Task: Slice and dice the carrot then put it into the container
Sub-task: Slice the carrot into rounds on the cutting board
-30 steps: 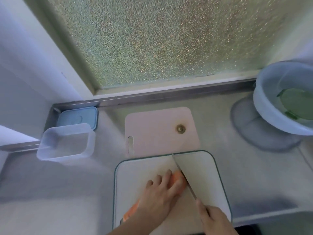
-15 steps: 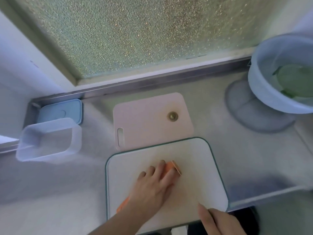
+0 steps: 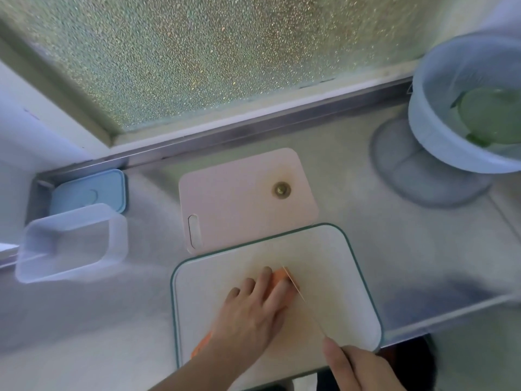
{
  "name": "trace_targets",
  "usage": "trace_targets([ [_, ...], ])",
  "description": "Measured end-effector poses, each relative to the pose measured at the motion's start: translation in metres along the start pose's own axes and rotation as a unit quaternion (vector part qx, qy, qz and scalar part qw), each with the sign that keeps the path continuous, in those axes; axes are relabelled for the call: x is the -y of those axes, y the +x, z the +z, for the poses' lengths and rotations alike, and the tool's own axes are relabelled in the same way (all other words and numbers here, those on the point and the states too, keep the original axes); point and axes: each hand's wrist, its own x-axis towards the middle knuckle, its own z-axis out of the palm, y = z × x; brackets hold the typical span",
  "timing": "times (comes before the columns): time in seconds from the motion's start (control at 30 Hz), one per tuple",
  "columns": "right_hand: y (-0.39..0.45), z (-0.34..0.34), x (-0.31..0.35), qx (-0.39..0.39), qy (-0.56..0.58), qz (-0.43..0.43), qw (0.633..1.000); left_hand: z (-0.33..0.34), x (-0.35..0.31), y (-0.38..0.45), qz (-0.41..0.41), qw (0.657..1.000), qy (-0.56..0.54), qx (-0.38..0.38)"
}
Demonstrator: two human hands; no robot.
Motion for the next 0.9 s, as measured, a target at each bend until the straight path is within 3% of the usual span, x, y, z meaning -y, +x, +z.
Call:
trace_targets([
  [0.07,-0.006,-0.004,-0.004,0.064,-0.121,0.002,0.991,0.001,0.002,0.001,-0.002,1.000,-0.002,0.000],
  [0.13,0.008,-0.010,-0.004,0.055,-0.133,0.021,0.989,0.002,-0.001,0.001,0.000,1.000,-0.001,0.003],
  [0.2,0.033,-0.015,0.004,0.106,-0.038,0.051,0.992,0.004,-0.002,0.001,0.006,1.000,0.000,0.005],
  [0.3,0.062,-0.012,0.010,0.066,0.053,0.054,0.995,0.003,0.000,0.002,0.009,1.000,-0.006,0.002],
  [0.37,0.067,-0.013,0.018,0.099,0.094,0.044,0.990,0.003,0.002,0.002,-0.001,1.000,-0.011,0.003],
  [0.5,0.031,-0.027,0.006,0.125,-0.079,-0.056,0.987,0.002,0.001,0.003,-0.003,1.000,-0.010,0.003],
  [0.6,0.009,-0.023,-0.008,0.139,-0.035,0.001,0.990,0.005,0.002,0.002,0.003,1.000,-0.004,0.003],
  [0.7,0.033,-0.008,-0.005,0.049,-0.005,0.010,0.999,0.007,0.003,0.001,0.003,1.000,-0.005,0.008],
  [0.77,0.058,-0.001,-0.001,0.101,0.078,0.081,0.989,0.007,0.002,0.002,0.003,1.000,-0.002,0.005],
  [0.83,0.075,0.003,0.003,0.149,0.095,0.083,0.981,0.007,0.002,0.002,0.005,1.000,-0.007,0.007],
  [0.9,0.080,0.006,0.004,0.150,0.103,0.084,0.980,0.007,0.003,0.001,-0.001,1.000,-0.011,0.011],
])
